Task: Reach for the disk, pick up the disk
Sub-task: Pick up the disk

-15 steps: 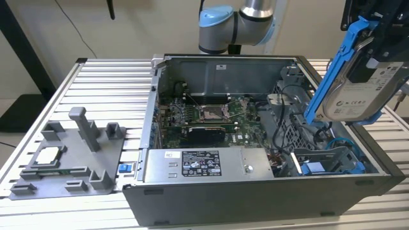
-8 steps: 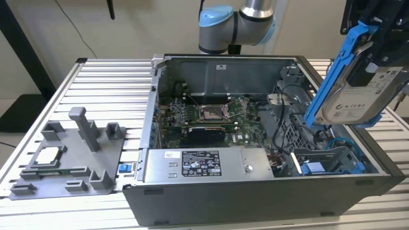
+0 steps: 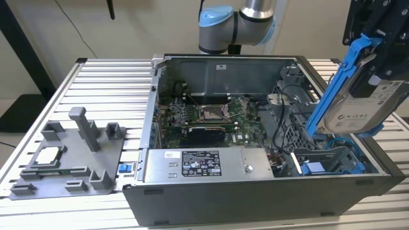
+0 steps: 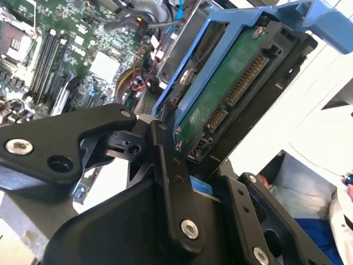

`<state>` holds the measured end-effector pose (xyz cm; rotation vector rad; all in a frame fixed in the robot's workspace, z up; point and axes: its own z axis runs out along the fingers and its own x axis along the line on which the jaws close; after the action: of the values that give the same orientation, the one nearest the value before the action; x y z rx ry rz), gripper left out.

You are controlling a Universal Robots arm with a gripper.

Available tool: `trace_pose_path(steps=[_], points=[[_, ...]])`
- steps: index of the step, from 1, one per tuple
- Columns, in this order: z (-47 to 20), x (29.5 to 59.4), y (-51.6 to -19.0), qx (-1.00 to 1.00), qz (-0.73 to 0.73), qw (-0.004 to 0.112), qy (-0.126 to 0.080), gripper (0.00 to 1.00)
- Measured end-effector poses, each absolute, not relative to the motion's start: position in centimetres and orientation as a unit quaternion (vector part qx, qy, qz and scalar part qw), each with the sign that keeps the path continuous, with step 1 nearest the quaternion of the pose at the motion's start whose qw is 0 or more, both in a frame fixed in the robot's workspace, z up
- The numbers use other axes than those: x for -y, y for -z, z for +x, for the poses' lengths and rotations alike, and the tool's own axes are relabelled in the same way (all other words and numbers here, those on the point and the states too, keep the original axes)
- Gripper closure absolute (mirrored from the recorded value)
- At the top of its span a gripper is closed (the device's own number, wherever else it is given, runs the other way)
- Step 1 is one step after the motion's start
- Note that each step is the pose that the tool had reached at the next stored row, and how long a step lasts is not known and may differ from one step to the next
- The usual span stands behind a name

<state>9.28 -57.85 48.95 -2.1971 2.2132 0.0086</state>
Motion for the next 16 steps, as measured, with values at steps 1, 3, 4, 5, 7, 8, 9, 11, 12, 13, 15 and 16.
trace_pose_path(steps=[1,3,4,5,7,8,9,11,12,13,15,16], points=[[9.3,58.0,-48.9,-0.710,-0.704,0.012,-0.003,1.00],[9.3,58.3,-48.7,-0.710,-0.705,0.012,-0.003,1.00],[9.3,58.4,-48.5,-0.710,-0.704,0.012,-0.003,1.00],[9.3,58.5,-48.4,-0.710,-0.704,0.012,-0.003,1.00],[9.4,58.7,-48.1,-0.710,-0.704,0.012,-0.003,1.00],[9.4,58.7,-48.0,-0.710,-0.704,0.012,-0.003,1.00],[9.4,58.7,-47.8,-0.710,-0.704,0.012,-0.003,1.00],[9.4,58.7,-47.5,-0.710,-0.705,0.011,-0.003,1.00],[9.4,58.7,-47.3,-0.710,-0.705,0.012,-0.003,1.00],[9.5,58.8,-47.1,-0.709,-0.705,0.012,-0.003,1.00],[9.6,58.8,-46.8,-0.710,-0.705,0.012,-0.003,1.00],[9.6,58.8,-46.7,-0.710,-0.705,0.011,-0.003,1.00]])
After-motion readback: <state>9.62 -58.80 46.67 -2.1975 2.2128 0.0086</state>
